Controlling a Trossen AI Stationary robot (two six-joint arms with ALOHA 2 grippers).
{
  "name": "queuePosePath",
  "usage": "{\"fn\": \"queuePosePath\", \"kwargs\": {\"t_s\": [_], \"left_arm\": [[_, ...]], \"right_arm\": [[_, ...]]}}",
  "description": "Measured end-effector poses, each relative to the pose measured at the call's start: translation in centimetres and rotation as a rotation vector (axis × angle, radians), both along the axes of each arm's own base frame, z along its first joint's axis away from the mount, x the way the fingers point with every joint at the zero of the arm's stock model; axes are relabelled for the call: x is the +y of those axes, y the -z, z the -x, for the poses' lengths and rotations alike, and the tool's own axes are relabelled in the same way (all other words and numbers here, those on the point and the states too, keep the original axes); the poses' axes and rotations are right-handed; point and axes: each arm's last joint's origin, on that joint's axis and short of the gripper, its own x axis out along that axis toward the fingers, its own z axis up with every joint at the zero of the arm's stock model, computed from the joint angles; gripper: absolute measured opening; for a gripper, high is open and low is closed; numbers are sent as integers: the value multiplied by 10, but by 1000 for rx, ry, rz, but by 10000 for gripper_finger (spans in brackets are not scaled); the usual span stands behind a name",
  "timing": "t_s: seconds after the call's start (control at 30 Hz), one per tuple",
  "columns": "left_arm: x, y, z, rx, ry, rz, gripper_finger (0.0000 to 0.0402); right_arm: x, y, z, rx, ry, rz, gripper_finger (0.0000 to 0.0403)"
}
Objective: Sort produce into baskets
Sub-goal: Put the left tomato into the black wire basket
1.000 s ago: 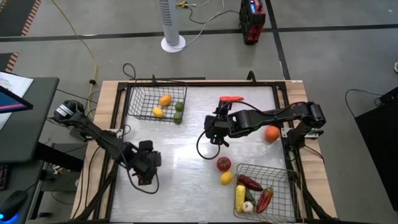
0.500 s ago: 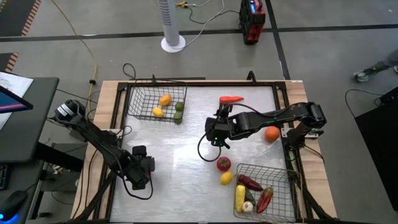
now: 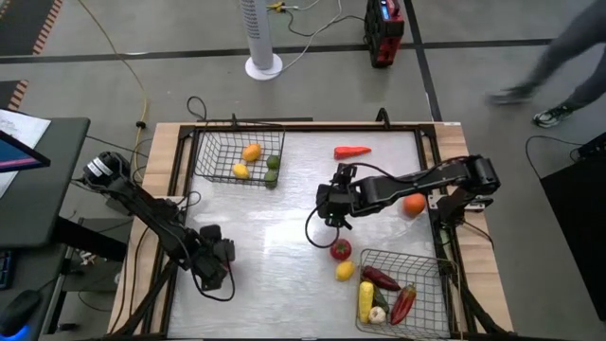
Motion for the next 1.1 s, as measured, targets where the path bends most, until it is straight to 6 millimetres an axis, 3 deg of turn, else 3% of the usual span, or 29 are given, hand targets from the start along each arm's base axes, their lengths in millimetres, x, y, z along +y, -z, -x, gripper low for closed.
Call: {"fn": "queuePosePath", "kwargs": {"t_s": [0.27,0.57,0.77,0.93,1.1], "left_arm": [[3,11,5,23,-11,6,398],[7,17,8,53,22,-10,340],[9,9,0,33,37,-15,295],[14,-8,-11,-20,63,-105,300],[32,-33,-27,-89,47,-318,301]], "right_arm": [[0,-8,-3,-61,-37,-1,274],[0,-13,-1,-77,-39,-3,274],[0,-14,0,-81,-38,-4,274],[0,-14,0,-81,-37,-4,274],[1,-14,0,-89,-29,-12,274]]}}
